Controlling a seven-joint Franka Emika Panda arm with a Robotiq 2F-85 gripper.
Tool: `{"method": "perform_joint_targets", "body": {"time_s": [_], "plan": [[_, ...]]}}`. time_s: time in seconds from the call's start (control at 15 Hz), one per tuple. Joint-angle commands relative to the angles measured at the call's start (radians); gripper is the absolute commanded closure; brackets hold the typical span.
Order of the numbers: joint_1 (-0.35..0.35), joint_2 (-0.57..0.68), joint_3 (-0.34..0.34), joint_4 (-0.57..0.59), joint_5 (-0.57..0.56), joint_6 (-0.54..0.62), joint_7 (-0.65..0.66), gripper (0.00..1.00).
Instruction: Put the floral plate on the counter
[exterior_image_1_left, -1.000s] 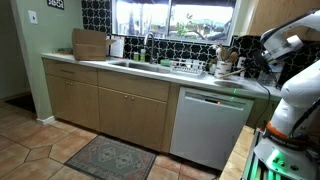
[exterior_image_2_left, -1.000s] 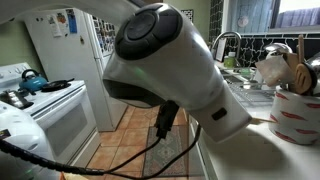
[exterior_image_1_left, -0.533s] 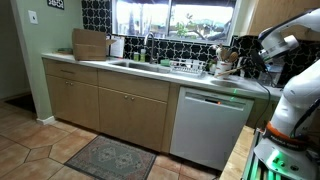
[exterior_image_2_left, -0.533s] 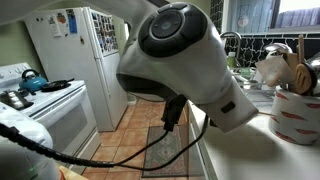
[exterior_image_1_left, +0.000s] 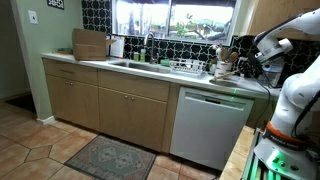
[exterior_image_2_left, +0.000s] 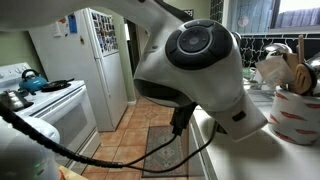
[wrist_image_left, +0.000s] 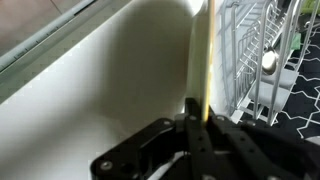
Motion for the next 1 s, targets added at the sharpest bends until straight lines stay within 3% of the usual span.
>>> {"method": "perform_joint_targets", "body": {"time_s": [0.0, 0.2, 0.27, 0.33, 0.47, 0.93], "plan": [[0.088, 0.0, -0.096, 0.051, 0.028, -0.044, -0.032, 0.98], [0.141, -0.004, -0.152, 0.069, 0.02, -0.054, -0.032, 0.98], [0.156, -0.003, -0.17, 0.077, 0.016, -0.061, -0.03, 0.68], [0.17, -0.003, -0.186, 0.081, 0.015, -0.064, -0.029, 0.68], [0.2, -0.003, -0.218, 0.092, 0.011, -0.066, -0.029, 0.54], [0.295, 0.009, -0.322, 0.121, -0.006, -0.077, -0.017, 0.02]]}}
